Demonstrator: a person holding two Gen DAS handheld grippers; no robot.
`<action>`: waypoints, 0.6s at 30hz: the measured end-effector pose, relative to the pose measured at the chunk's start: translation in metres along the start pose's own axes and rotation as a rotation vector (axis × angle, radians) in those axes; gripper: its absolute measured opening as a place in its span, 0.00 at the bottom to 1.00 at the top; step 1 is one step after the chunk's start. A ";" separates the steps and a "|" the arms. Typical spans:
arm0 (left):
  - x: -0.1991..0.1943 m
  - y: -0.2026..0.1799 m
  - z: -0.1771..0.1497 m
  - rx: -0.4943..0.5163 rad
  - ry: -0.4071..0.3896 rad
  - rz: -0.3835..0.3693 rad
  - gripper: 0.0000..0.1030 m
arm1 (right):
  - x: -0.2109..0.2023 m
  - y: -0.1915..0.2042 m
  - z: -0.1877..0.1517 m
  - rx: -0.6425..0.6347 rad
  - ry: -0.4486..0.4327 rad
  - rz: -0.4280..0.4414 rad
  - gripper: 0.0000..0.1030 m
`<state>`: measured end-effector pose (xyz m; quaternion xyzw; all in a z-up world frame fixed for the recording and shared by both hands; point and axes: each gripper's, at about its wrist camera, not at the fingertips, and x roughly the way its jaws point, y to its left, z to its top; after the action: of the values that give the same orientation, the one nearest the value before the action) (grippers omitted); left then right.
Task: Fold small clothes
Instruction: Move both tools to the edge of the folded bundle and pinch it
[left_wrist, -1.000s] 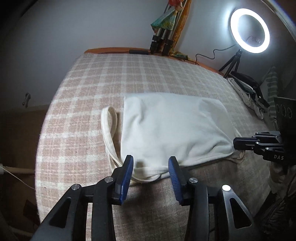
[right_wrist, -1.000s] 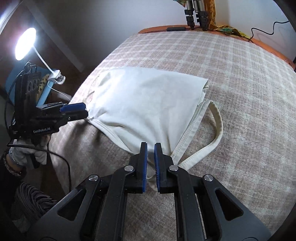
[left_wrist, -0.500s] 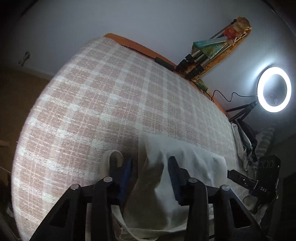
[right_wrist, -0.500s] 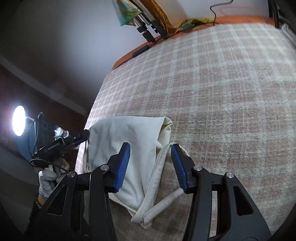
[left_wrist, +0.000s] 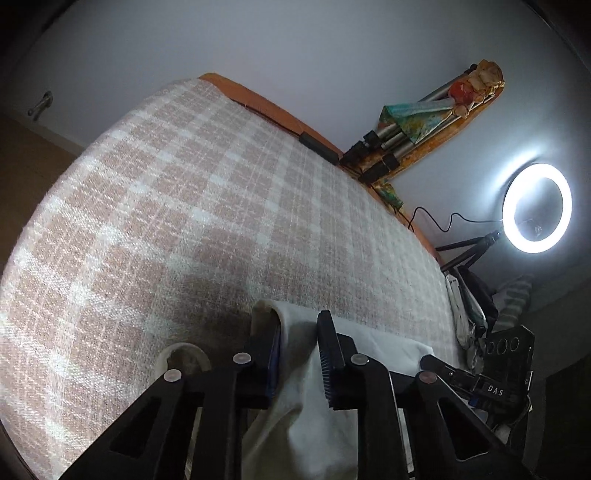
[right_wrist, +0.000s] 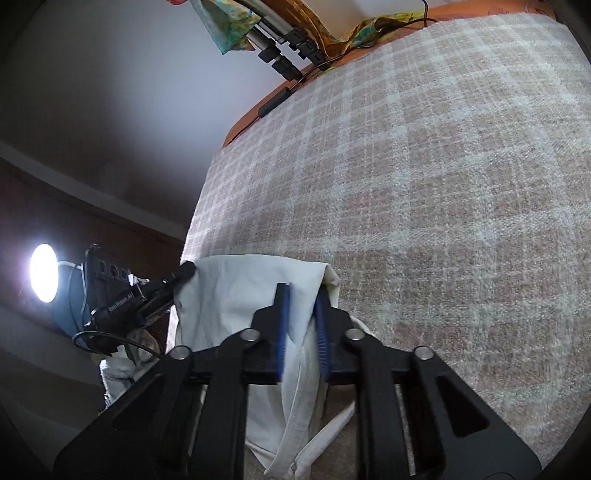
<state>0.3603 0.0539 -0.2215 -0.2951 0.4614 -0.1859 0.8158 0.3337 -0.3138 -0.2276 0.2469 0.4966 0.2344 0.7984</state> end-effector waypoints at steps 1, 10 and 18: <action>-0.001 -0.001 0.001 0.014 -0.016 0.017 0.11 | -0.001 0.003 -0.001 -0.020 -0.014 -0.022 0.09; -0.023 -0.015 -0.003 0.195 -0.121 0.268 0.15 | -0.006 0.031 -0.004 -0.155 -0.051 -0.255 0.13; -0.047 -0.025 -0.036 0.213 -0.026 0.199 0.62 | -0.036 0.040 -0.007 -0.182 -0.059 -0.184 0.50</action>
<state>0.3049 0.0509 -0.1897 -0.1622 0.4555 -0.1480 0.8627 0.3083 -0.3040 -0.1810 0.1338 0.4701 0.1967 0.8499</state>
